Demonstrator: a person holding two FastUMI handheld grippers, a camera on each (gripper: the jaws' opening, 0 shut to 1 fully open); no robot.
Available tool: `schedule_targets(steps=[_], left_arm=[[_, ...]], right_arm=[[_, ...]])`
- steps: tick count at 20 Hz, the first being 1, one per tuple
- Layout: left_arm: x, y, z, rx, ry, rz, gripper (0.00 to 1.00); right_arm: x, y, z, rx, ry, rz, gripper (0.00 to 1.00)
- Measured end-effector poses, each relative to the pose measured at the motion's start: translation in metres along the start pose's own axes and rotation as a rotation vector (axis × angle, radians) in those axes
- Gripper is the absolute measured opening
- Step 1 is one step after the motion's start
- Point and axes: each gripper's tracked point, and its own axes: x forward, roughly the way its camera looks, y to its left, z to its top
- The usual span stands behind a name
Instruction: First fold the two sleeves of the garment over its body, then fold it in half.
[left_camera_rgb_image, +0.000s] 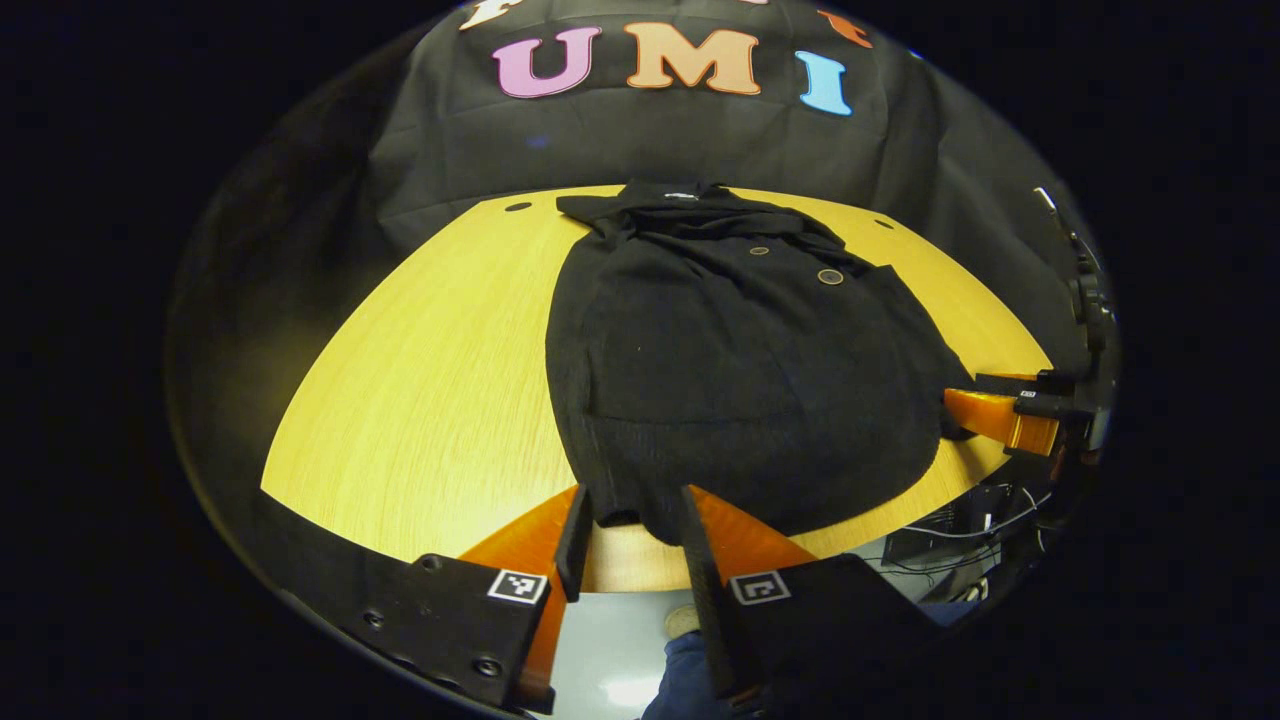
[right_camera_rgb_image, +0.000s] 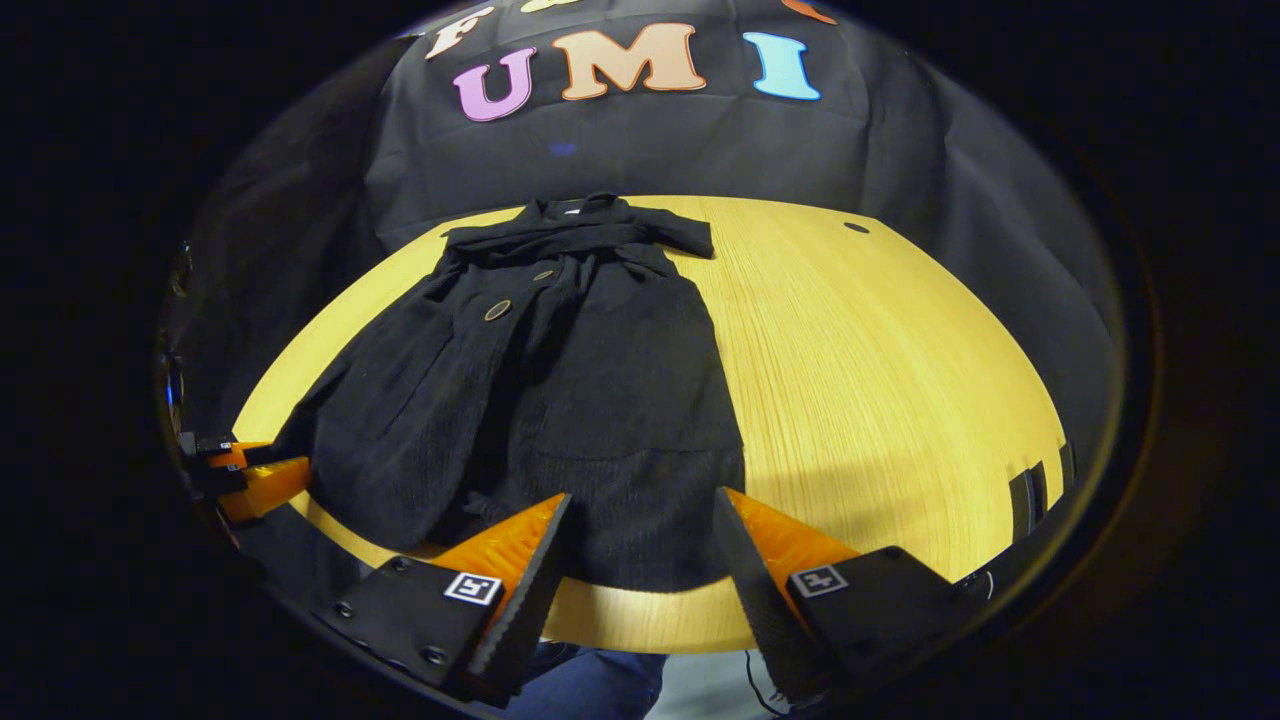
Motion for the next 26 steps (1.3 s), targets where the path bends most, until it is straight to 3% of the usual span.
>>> schedule_targets(steps=[1, 3, 4, 8, 9, 10, 11, 12, 14, 15, 26], left_arm=[[0.001, 0.000, 0.000, 0.002, 0.000, -0.005, 0.49], [0.000, -0.003, -0.001, 0.010, 0.007, -0.022, 0.44], [0.000, -0.003, -0.001, 0.011, 0.013, -0.029, 0.40], [-0.001, -0.008, -0.003, 0.008, 0.014, -0.053, 0.17], [0.000, -0.009, -0.002, 0.008, 0.013, -0.054, 0.07], [-0.001, -0.010, -0.002, 0.013, 0.014, -0.050, 0.02], [-0.001, -0.009, -0.003, 0.021, 0.013, -0.043, 0.00], [-0.001, -0.009, -0.003, 0.035, 0.014, -0.038, 0.00], [-0.001, -0.010, -0.003, 0.063, 0.014, -0.033, 0.00], [-0.002, -0.009, -0.004, 0.070, 0.015, -0.033, 0.00], [-0.005, -0.005, 0.003, 0.091, 0.028, -0.076, 0.00]], right_arm=[[0.000, 0.003, 0.000, -0.003, -0.001, 0.008, 0.87], [0.001, 0.006, -0.001, -0.010, -0.002, 0.011, 0.75], [0.002, 0.011, -0.001, -0.012, 0.000, 0.027, 0.76], [0.002, 0.020, -0.003, -0.028, 0.010, 0.056, 0.47], [0.001, 0.024, -0.003, -0.033, 0.017, 0.067, 0.44], [0.001, 0.026, -0.003, -0.036, 0.016, 0.070, 0.29], [0.001, 0.027, -0.004, -0.039, 0.018, 0.068, 0.30], [-0.001, 0.028, -0.005, -0.042, 0.019, 0.066, 0.19], [0.000, 0.032, -0.006, -0.030, 0.022, 0.068, 0.23], [0.000, 0.033, -0.005, -0.024, 0.016, 0.064, 0.13], [-0.003, 0.036, 0.000, 0.004, 0.048, 0.015, 0.03]])
